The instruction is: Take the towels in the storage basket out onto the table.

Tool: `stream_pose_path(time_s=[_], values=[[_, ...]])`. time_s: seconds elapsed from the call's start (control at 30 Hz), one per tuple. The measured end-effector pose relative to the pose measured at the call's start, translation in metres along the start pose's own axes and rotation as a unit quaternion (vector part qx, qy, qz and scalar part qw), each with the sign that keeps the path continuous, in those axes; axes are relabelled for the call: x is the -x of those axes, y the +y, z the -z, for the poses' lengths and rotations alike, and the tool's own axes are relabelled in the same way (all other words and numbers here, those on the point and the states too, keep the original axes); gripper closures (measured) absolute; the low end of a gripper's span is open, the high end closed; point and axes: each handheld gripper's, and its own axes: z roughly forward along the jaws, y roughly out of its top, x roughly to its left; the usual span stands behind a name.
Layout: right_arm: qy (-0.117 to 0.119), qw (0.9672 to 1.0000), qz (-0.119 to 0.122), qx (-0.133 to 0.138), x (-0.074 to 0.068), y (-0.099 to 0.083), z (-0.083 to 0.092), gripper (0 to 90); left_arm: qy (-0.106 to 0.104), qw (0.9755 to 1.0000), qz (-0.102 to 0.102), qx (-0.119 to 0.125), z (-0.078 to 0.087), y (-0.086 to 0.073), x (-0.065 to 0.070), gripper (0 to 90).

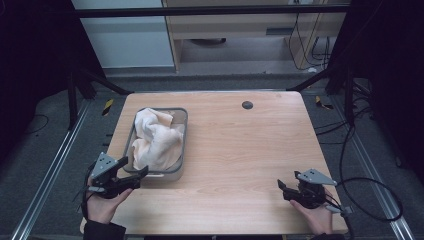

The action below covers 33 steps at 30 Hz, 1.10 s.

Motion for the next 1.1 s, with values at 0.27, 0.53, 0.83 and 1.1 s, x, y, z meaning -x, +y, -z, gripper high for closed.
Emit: stream_pose_path(time_s=[0.27,0.53,0.83,1.1], values=[[-0.001,1.0,0.0,-0.002,0.0,0.0,0.0,29.8,0.0,1.0,-0.009,-0.003,-0.008,0.014,-0.001,18.1],[-0.001,1.0,0.002,-0.001,0.001,0.0,0.0,29.8,0.003,0.9998,-0.016,-0.013,-0.021,0.026,-0.004,18.4],[-0.001,1.0,-0.001,0.0,0.001,0.001,-0.001,29.9,0.004,0.9994,-0.02,-0.026,-0.04,0.03,-0.004,18.5],[0.0,1.0,-0.003,0.0,0.001,0.001,-0.002,29.9,0.004,0.9985,-0.03,-0.045,-0.052,0.031,-0.005,18.7]])
